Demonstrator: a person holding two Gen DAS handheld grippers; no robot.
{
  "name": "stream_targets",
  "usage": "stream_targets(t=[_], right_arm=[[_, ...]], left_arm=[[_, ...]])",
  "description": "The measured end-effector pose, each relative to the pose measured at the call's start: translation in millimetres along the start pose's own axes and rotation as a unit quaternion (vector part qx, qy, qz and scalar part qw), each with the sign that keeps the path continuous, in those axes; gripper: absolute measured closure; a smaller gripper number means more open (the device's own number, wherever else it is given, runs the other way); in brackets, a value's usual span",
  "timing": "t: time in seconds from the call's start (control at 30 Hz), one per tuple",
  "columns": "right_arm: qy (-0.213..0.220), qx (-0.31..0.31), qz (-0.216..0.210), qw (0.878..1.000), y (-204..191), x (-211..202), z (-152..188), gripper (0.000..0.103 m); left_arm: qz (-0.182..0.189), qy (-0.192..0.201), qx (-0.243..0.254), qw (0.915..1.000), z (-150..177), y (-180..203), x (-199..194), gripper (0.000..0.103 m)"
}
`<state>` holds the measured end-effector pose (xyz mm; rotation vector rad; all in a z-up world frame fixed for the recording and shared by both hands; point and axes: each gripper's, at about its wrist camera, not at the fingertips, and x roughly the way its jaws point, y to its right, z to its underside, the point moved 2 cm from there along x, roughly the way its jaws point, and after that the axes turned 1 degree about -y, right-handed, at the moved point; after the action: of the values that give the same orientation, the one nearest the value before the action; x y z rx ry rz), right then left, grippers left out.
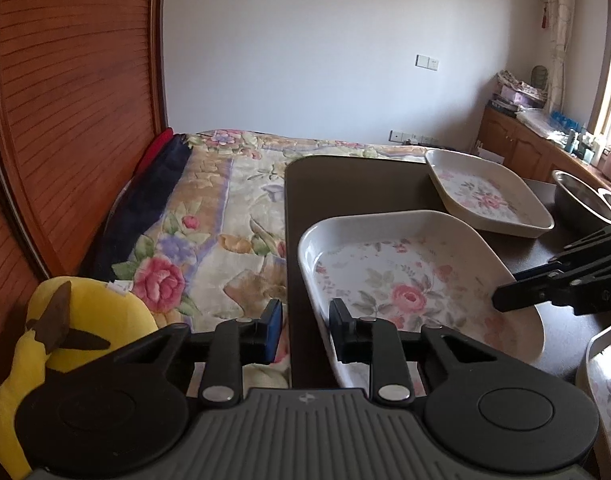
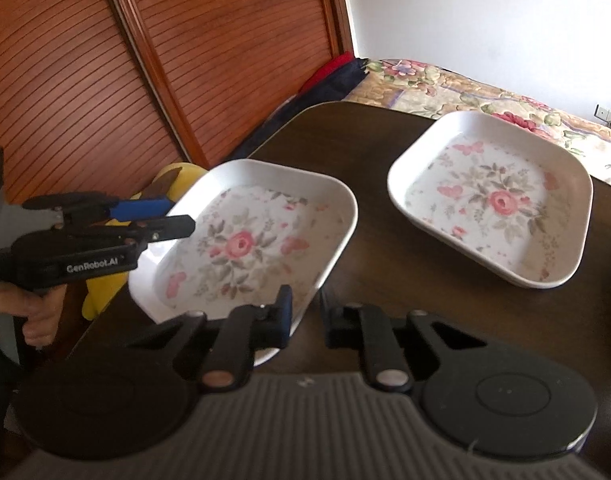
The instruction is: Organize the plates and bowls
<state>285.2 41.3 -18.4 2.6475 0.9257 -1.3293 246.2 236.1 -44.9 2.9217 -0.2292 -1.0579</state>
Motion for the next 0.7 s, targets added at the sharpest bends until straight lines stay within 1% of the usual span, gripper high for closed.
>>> stream_targets(t=[0.13,0.17,0.2,0.23,0.3,0.47,0.7], right_arm=[[-0.002,0.006,0.000,1.000,4.4,2.2,0.8,0.090],[0.000,0.008,-0.001,1.000,5.5,2.8,1.1,0.090],[0.002,0.007,-0.002,1.000,6.2,3.0,0.9,0.090],[0.003,0.009,-0.002,1.000,7.1,3.3,1.3,0.091],[0.005,0.014,-0.002,1.000,7.8,3.9,0.7,0.091],[0.010,0.020,0.005,1.000,7.2,4.0,2.2,0.092],[0.028,0.034,-0.002,0.999,13.4,-6.8,4.9,0.095]], left_arm=[[0.005,0.002,-0.004,1.0000,3.7,1.6,-2.4,0.051],[0.008,0.002,-0.006,0.9999,3.8,1.9,-3.0,0.058],[0.018,-0.001,-0.012,0.9998,2.9,2.5,-2.8,0.063],[0.025,-0.003,-0.022,0.9994,2.8,2.9,-2.5,0.063],[0.023,-0.003,-0.037,0.9990,3.3,4.0,-3.9,0.063],[0.021,0.001,-0.039,0.9990,6.4,10.0,-10.4,0.063],[0.017,0.021,-0.034,0.9991,0.1,24.1,-29.3,0.063]])
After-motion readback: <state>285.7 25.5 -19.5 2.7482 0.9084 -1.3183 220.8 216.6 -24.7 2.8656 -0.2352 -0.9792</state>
